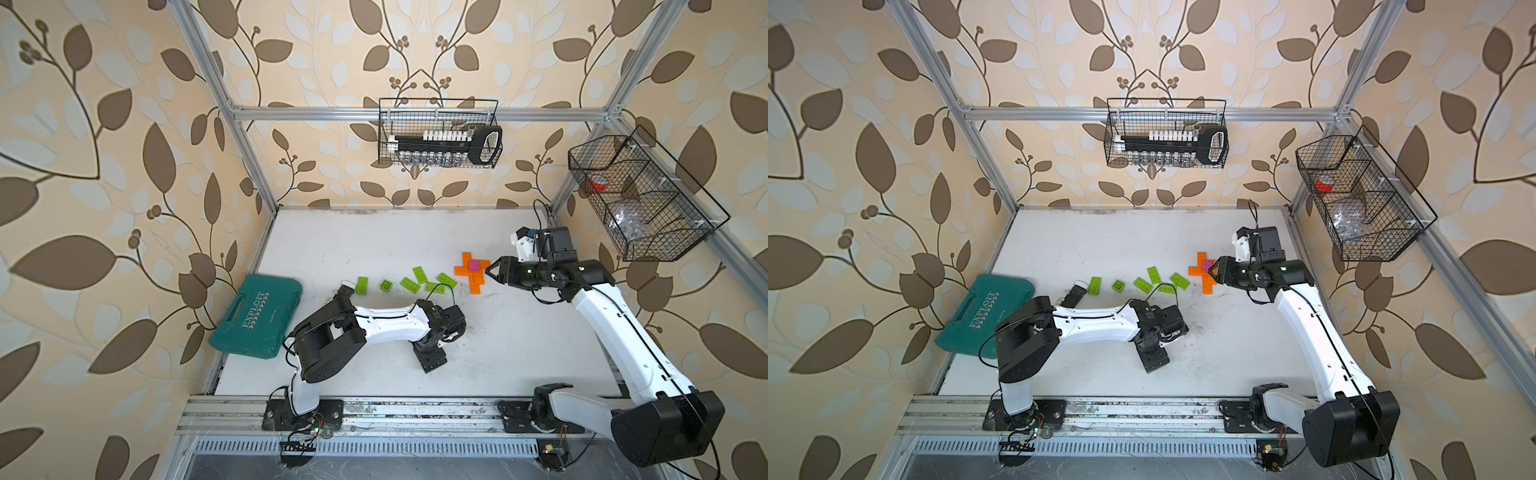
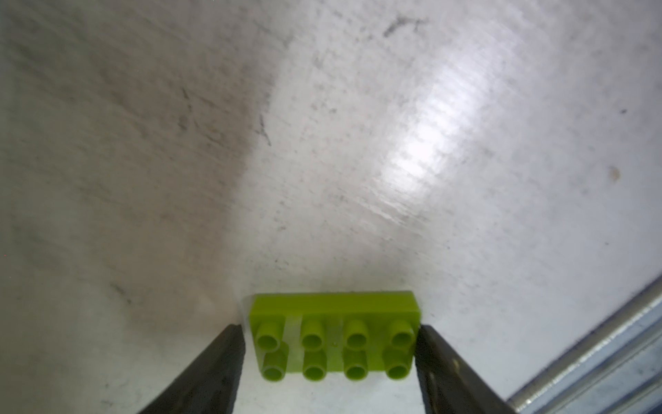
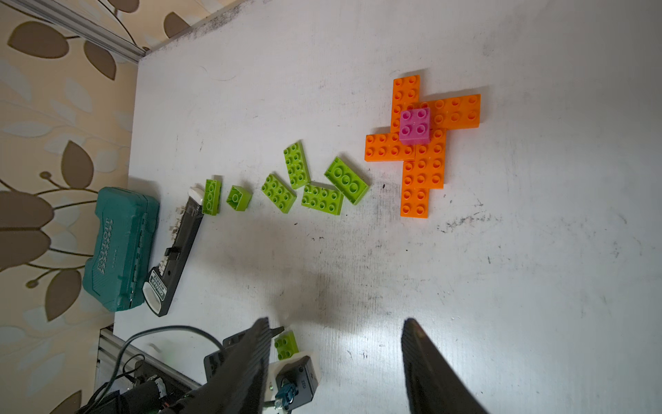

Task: Assemble a small pinwheel with lego
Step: Place the lego brick at the center of the board, then pick up the lego brick from the center of the board.

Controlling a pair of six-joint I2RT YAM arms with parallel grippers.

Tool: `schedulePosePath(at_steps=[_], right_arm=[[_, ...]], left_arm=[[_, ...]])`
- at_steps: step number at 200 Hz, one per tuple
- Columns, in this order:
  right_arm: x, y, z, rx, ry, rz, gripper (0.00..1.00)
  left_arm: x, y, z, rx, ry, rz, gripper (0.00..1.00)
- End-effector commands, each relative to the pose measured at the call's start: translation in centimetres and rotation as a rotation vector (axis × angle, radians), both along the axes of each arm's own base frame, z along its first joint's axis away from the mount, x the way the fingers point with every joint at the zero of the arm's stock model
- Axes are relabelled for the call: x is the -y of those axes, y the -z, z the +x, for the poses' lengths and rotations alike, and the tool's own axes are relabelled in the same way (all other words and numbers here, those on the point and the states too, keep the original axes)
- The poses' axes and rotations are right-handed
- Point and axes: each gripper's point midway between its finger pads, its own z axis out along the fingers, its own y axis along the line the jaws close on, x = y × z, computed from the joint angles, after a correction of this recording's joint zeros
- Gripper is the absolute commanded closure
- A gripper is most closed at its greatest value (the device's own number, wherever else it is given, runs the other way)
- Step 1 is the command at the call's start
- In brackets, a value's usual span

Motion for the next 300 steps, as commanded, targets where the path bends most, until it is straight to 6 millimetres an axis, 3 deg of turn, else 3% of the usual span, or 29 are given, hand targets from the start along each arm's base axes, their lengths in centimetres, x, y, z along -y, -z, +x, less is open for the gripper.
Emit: schedulePosePath(at_steps=[1, 43, 135, 157, 178, 200, 227, 259, 300], right_arm=[[-0.1, 0.5, -0.2, -0.008, -0.015, 0.004, 0.45], [-0.4, 0.7, 0.0, -0.017, -0.023, 0.019, 0.45], [0.3, 1.4, 0.0, -0.029, 0.017, -0.013, 0.45], [0.3, 1.8, 0.1, -0.031, 0.025, -0.063, 0.45], [-1.2, 2.2, -0.1, -0.026, -0.022, -0.172, 0.44], [-3.7, 3.5, -0.4, -0.043, -0.12, -0.281, 0.44], [-6.8, 6.0, -0.1, -0.103, -0.242, -0.342, 0.46], [-9.5, 9.3, 1.4, -0.211, -0.338, -0.357, 0.51], [-10.2, 12.2, 5.0, -0.295, -0.356, -0.421, 0.57]], left_arm=[[-0.4, -1.0, 0.6, 0.042, 0.001, 0.014, 0.19], [-0.9, -1.0, 0.9, 0.067, -0.028, 0.031, 0.11], [-2.5, -1.8, 0.5, 0.075, -0.089, 0.021, 0.12], [-1.9, -3.1, 0.3, 0.07, -0.11, -0.034, 0.12], [-1.0, -5.7, 0.4, 0.054, -0.159, -0.165, 0.11], [-1.0, -8.6, 1.9, 0.006, -0.29, -0.352, 0.11], [-2.7, -12.3, 5.0, -0.015, -0.486, -0.59, 0.1], [-5.9, -12.8, 8.5, -0.026, -0.707, -0.682, 0.1], [-8.6, -13.2, 11.2, -0.042, -0.881, -0.778, 0.12]])
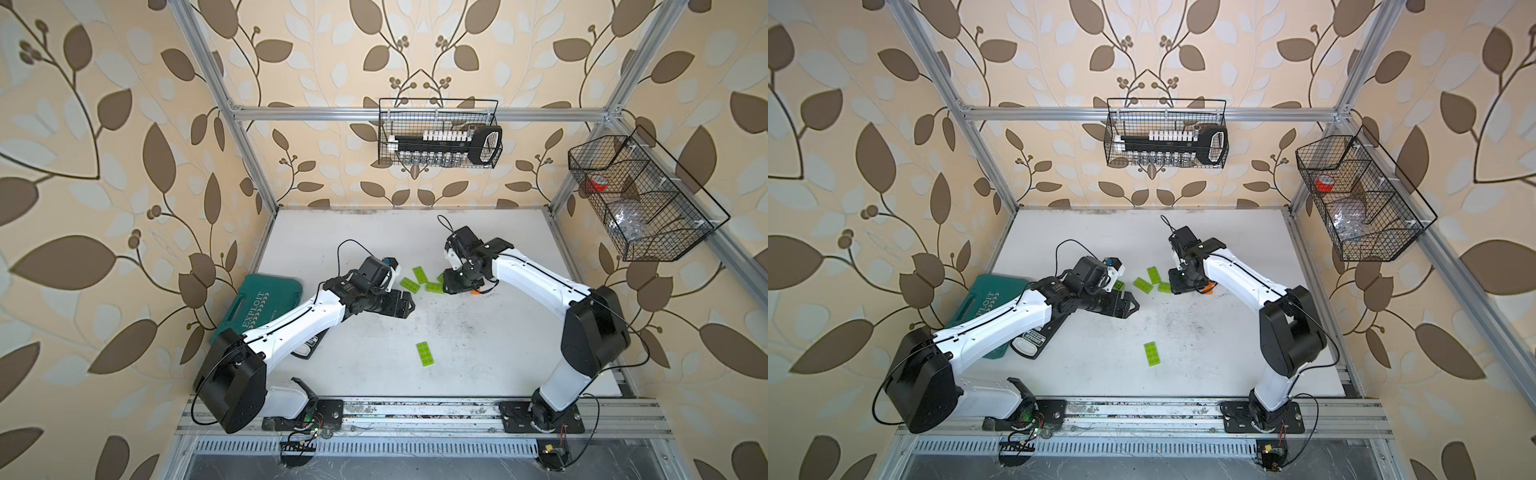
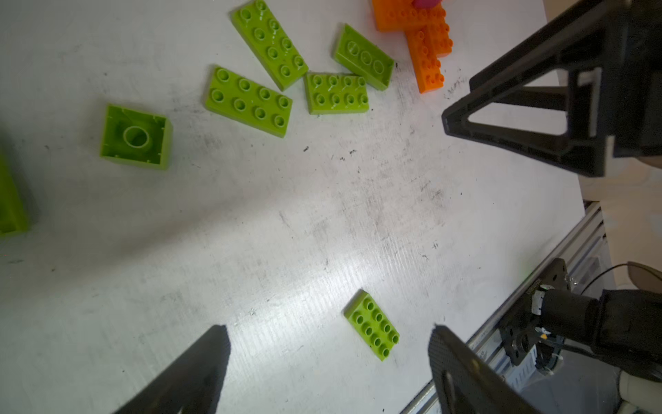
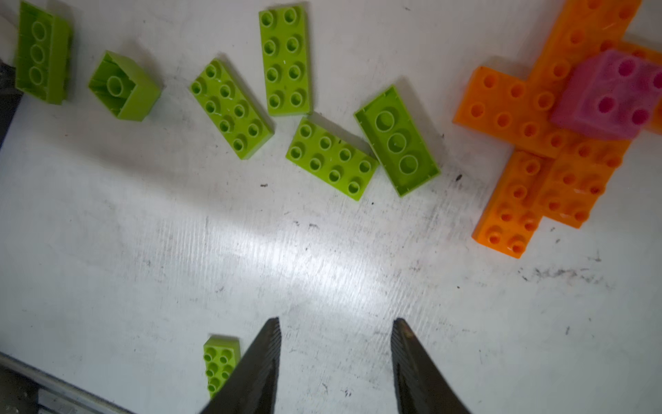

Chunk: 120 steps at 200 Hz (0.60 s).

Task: Assemble a small pinwheel with lego
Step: Pick up the lego brick from the center of the board.

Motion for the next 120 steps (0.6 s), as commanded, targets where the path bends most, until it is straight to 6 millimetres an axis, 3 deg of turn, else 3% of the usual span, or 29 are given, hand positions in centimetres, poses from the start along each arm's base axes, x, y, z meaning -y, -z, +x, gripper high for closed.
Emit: schedulePosePath(at_steps=[1, 55, 120], right_arm=[[0.1, 0.7, 1.5, -0.032, -0.02, -0.046, 0.57], [-3.6, 3.1, 3.1, -0.131, -0.187, 0.052, 0.59], [-5.0, 5.2, 4.8, -0.185, -0.236, 0.09, 0.52]], left_arm=[[-0.2, -1.8, 1.1, -0.011, -0.08, -0.143, 0.12], [-1.8, -1.5, 2.2, -0.043, -0.159, -0.221, 0.13], [-2.7, -1.7, 1.9, -0.04, -0.171, -0.216, 0.15]])
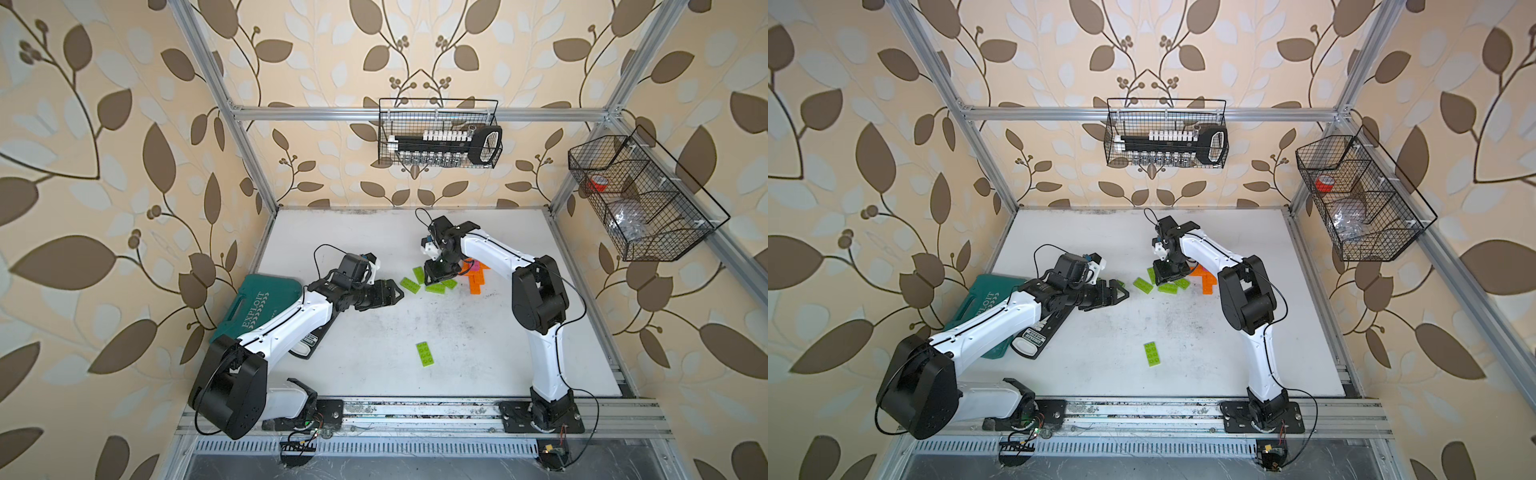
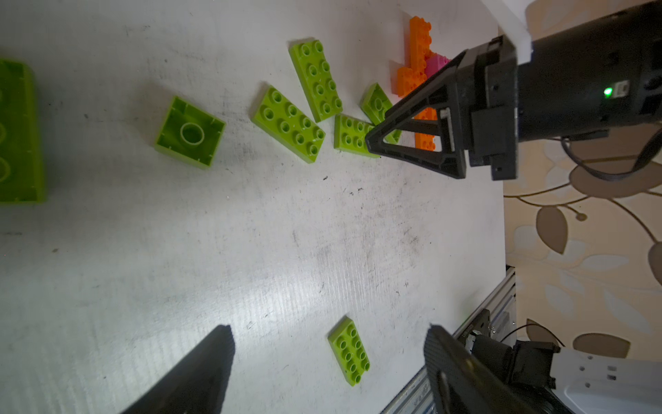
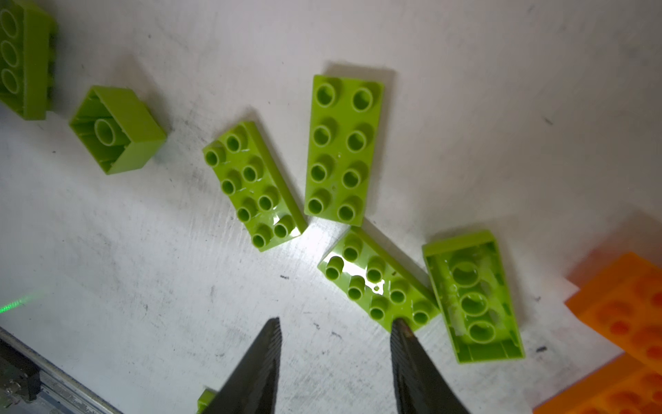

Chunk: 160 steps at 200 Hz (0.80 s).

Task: Assemble a small pinwheel with lego
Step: Pick up the lego brick from the center of the board.

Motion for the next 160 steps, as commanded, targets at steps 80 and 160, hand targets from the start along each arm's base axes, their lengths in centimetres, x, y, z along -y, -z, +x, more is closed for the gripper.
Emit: schedulePosePath(at_steps=[80, 160], right_arm=[[0.1, 2.7, 0.8, -0.112, -0.015, 0.014, 0.5], [1.1, 3.8, -2.0, -0.149, -0.035, -0.06, 0.49]], left_arm=[[-1.2, -1.1, -1.1, 0.031, -0.056, -0.04, 0.15], [-0.7, -1.0, -1.0, 0.026, -0.034, -0.05, 0.15]])
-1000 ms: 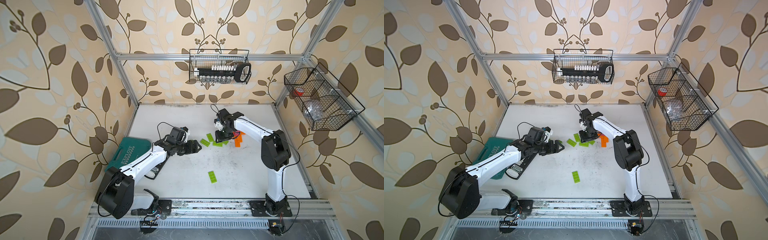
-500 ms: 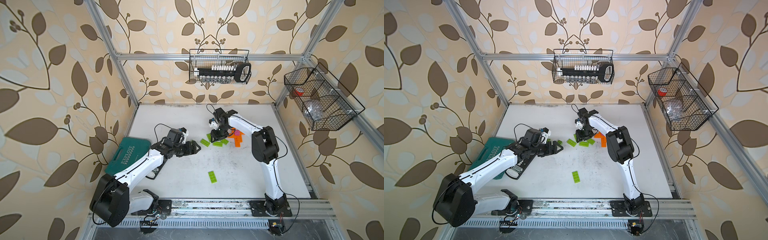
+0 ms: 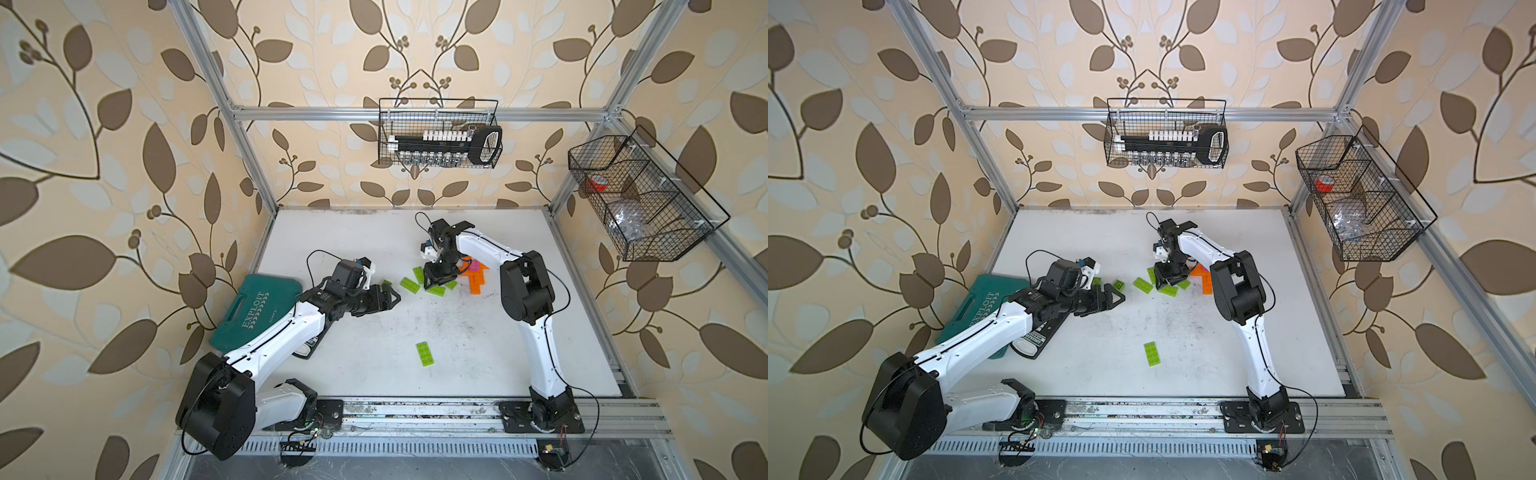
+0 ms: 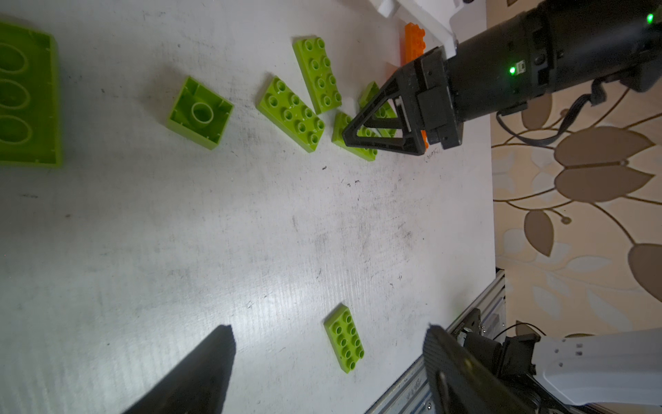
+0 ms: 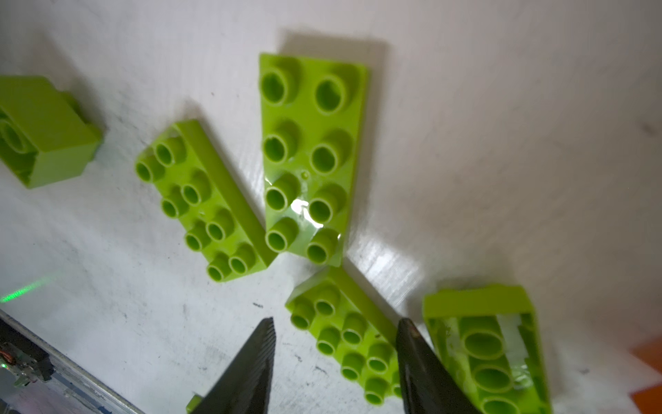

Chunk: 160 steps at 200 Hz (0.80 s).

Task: Assemble a small pinwheel with lego
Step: Pick up the lego brick from the center of the board.

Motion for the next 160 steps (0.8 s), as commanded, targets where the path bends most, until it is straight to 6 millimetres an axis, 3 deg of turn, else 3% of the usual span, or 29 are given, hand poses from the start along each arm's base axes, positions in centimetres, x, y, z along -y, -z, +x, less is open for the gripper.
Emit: schedulePosePath(at_steps=[1, 68, 110, 130, 160], right_arm=[[0.5, 0.2, -1.9, -0.022, -0.032, -0.051, 0.49], [1.7, 0.8, -2.6, 0.049, -0.081, -0.243, 0.55], [2.1, 1.6, -3.6, 0.045, -0.071, -0.313, 0.69], [2.5, 1.5, -4.1, 0.05, -0.003, -0.35, 0.76], [2.3, 0.5, -5.6, 0.043, 0.161, -0.345, 0.76]], left_arm=[[0.1, -0.7, 0.5, 0.022, 0.0, -0.024, 0.15], [0.0, -0.3, 0.4, 0.019, 0.002, -0.015, 0.15], [-0.5, 0.2, 0.3, 0.012, -0.018, 0.003, 0.15], [-0.9, 0.7, 0.1, -0.003, -0.046, 0.01, 0.15], [-1.7, 2.5, -0.4, -0.053, -0.119, 0.005, 0.12]])
